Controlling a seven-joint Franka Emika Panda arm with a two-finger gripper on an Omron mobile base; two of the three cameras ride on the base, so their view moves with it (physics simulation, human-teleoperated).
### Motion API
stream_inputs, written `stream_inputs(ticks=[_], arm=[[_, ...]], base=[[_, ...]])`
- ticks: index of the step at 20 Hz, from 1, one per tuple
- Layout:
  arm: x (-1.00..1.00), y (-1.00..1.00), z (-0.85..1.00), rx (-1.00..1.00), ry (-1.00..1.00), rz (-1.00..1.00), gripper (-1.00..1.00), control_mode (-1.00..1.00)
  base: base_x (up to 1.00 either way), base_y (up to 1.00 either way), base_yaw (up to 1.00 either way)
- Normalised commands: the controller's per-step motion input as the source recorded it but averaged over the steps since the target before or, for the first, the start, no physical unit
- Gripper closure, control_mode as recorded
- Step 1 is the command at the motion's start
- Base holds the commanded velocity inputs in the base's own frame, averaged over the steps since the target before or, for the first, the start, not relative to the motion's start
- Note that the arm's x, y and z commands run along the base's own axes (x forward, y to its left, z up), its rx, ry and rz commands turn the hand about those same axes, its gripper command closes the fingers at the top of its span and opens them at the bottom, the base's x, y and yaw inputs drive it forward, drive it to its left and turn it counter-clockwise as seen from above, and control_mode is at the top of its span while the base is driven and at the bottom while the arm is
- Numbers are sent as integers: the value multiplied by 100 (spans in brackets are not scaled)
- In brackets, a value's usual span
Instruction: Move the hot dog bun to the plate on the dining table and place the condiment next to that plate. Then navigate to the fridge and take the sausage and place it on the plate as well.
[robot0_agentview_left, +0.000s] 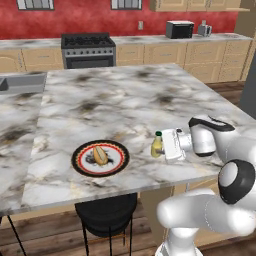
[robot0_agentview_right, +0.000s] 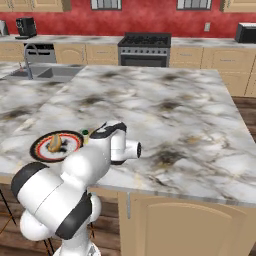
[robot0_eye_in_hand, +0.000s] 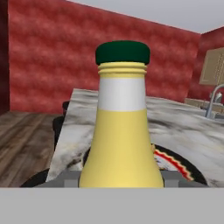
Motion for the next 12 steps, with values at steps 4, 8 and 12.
stream_inputs(ticks=[4, 8, 12], arm=[[51, 0, -31, -3, 5, -2, 100, -100], [42, 0, -34, -2, 0, 0, 100, -100], [34, 0, -34, 0, 0, 0, 100, -100]], base=[[0, 0, 0], [0, 0, 0], [0, 0, 0]])
